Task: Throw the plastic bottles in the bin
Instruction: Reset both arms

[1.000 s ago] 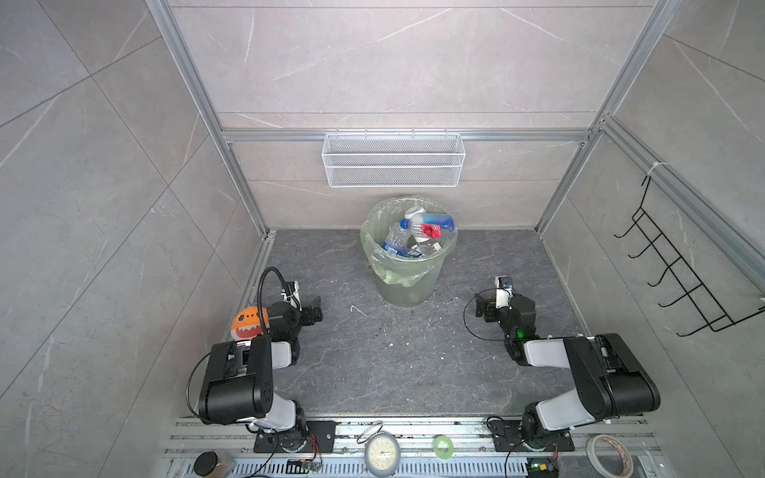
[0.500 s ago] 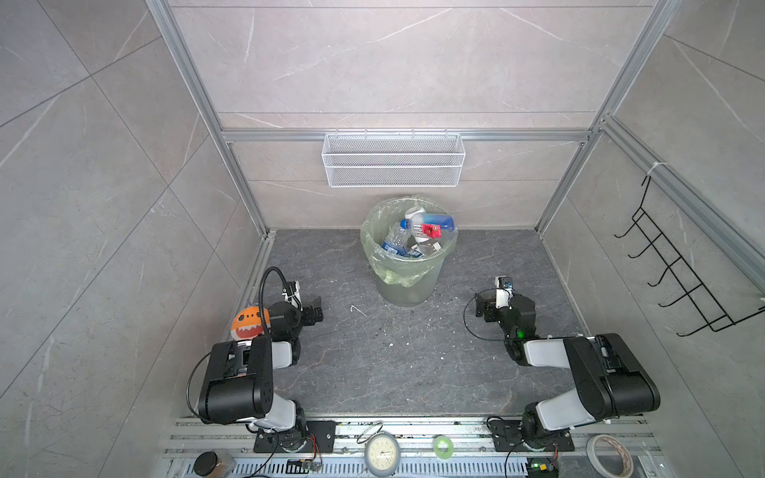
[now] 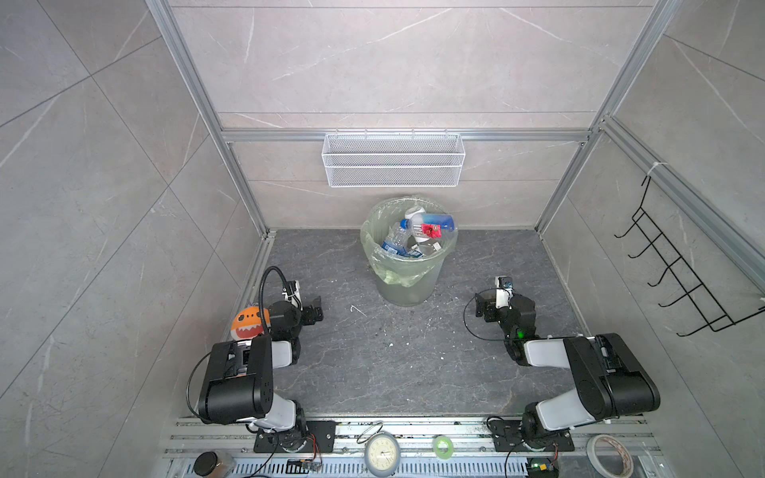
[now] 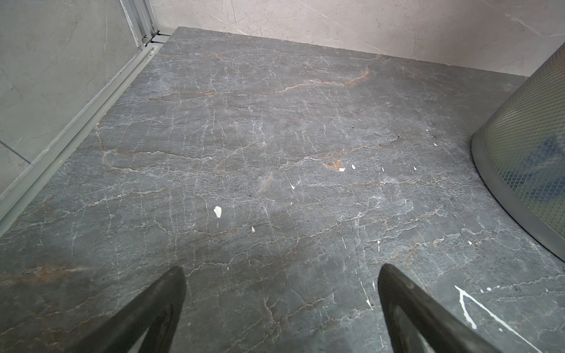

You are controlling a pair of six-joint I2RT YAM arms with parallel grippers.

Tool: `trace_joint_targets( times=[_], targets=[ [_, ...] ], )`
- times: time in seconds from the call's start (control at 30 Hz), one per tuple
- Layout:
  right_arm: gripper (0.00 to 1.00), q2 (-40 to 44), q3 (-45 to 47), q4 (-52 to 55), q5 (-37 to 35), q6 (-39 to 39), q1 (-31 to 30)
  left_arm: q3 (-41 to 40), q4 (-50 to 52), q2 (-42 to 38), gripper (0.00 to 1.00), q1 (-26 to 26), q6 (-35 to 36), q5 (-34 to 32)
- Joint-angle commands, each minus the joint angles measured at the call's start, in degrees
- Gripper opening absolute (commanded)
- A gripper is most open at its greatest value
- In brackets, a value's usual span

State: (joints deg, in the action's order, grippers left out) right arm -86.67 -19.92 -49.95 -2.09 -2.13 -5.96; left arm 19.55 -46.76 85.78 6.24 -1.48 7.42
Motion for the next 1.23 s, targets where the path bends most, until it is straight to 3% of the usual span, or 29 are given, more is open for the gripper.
trace_joint_targets(
  times=[0.0,0.17,0.27,0.33,0.43,0.57,0.7,1.2],
  targets=[
    [0.99,-0.16,-1.08,0.68,0.4,0.92,0.07,1.17,-1.45,0.22,1.0,-0.27,1.49,-1.0],
    [0.99,-0.16,-1.04,0.73,0.37,0.94,0.09,0.81,-2.12,0.01,1.0,-0.26,1.57,-0.69],
    [0.99,-0.16,-1.01,0.66,0.42,0.83,0.12,-3.59,-9.32,-0.83,1.0,-0.07,4.69,7.42],
    [0.99,-0.16,-1.02,0.71,0.44,0.89,0.14,-4.81,-12.58,-0.26,1.0,-0.07,2.26,2.37],
    [0.99,-0.16,-1.04,0.63,0.38,0.95,0.07,0.53,-2.29,-0.21,1.0,0.0,-1.39,-6.67],
    [0.99,-0.17,-1.07,0.63,0.45,0.95,0.08,-3.19,-8.6,-0.59,1.0,0.0,3.69,4.94],
    [0.99,-0.08,-0.9,0.49,0.38,0.8,0.12,0.27,-2.99,-0.02,1.0,0.0,2.6,2.79],
    [0.99,-0.08,-0.88,0.41,0.41,0.73,0.11,0.4,-2.85,0.09,1.0,0.04,2.44,2.69]
  ],
)
